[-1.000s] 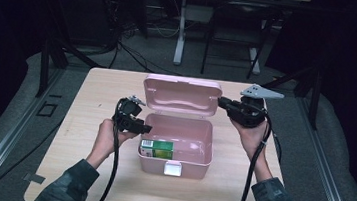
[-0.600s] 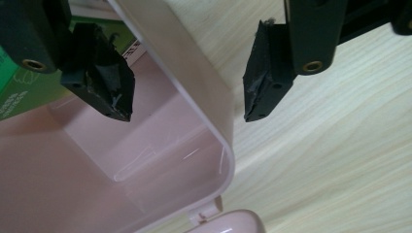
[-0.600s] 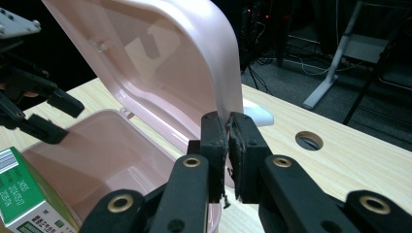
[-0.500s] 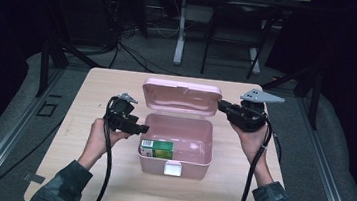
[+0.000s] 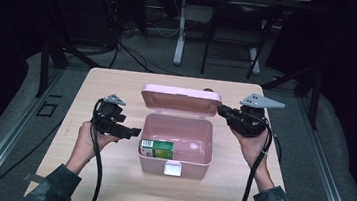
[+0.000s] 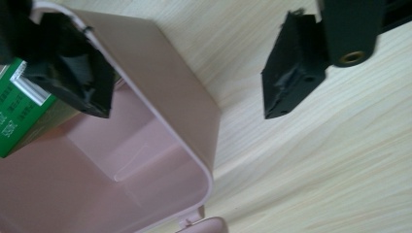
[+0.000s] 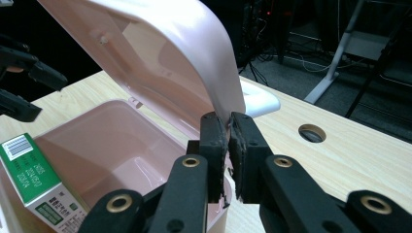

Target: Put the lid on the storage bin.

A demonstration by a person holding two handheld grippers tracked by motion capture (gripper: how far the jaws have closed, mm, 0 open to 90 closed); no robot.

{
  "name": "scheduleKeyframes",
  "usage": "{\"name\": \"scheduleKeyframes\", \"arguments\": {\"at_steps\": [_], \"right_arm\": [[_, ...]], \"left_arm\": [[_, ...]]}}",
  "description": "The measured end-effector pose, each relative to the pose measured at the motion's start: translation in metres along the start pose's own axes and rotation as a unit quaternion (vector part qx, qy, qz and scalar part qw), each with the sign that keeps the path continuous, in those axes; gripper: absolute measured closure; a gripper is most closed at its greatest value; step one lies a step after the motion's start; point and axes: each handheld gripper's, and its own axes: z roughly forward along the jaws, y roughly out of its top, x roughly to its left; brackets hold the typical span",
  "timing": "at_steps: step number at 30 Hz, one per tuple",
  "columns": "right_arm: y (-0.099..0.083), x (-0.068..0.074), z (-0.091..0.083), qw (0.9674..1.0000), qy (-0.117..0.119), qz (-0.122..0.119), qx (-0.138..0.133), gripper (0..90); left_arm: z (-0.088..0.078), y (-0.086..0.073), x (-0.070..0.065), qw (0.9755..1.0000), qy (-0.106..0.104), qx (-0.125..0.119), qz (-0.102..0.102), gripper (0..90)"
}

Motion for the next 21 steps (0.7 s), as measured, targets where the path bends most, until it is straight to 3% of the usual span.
{"name": "scheduleKeyframes", "arguments": {"at_steps": [7,21], "right_arm": [[-0.004,0.004,-0.004,1.0000,0.003,0.002,0.005,83.8],[-0.013,0.012,-0.011,0.9998,0.008,0.010,0.018,83.1]], "left_arm": [[-0.008,-0.012,0.007,1.0000,0.004,-0.001,-0.001,7.6],[-0.020,-0.044,0.021,0.9997,0.021,0.010,-0.011,6.7]]}}
